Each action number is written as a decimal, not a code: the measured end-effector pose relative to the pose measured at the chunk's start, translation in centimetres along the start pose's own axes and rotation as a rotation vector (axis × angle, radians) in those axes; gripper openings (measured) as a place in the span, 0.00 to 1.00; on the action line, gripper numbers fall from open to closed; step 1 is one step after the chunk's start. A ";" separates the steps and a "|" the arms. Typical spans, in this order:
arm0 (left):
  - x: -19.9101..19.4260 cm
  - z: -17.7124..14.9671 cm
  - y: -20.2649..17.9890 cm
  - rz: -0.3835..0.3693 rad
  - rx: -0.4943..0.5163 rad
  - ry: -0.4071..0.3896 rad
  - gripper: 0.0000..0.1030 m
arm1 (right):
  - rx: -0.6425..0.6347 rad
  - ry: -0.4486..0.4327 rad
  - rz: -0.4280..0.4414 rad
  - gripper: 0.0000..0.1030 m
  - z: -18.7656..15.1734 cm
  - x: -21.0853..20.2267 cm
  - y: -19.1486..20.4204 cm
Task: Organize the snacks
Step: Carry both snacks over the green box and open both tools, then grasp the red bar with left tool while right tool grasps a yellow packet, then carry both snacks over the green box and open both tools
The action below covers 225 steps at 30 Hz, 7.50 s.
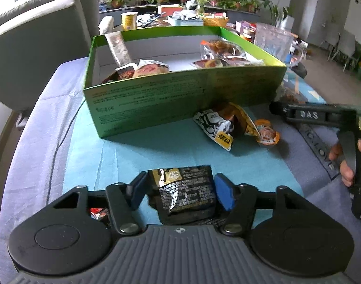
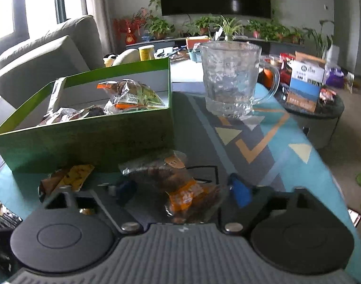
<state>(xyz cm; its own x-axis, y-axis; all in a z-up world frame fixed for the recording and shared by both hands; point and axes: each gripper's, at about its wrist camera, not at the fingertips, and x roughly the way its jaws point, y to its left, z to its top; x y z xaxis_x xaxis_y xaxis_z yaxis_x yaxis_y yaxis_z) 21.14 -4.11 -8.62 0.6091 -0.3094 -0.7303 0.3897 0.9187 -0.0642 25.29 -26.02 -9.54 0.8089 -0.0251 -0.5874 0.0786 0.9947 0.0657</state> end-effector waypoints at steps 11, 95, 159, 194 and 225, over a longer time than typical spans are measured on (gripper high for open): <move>-3.7 0.8 0.0 0.015 -0.011 -0.124 0.52 | 0.045 -0.058 0.051 0.44 -0.2 -3.3 -1.0; -3.6 0.8 4.7 0.147 -0.122 -0.086 0.62 | 0.002 -0.133 0.240 0.45 1.4 -4.5 5.2; -7.2 -0.9 4.3 0.112 -0.138 -0.178 0.26 | -0.138 -0.139 0.236 0.44 1.4 -6.1 8.8; 0.9 11.1 2.3 0.097 -0.011 -0.269 0.26 | -0.086 -0.300 0.191 0.44 8.1 -1.7 5.1; -0.2 10.0 3.0 0.129 -0.026 -0.253 0.43 | -0.073 -0.253 0.115 0.45 7.7 -1.0 5.4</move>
<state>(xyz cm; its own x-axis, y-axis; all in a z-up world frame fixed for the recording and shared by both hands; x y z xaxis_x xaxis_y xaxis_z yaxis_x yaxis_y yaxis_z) 29.13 -3.79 -1.88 0.8070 -0.2377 -0.5406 0.2819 0.9594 -0.0011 29.43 -21.37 -2.41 0.9307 0.0732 -0.3585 -0.0566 0.9968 0.0565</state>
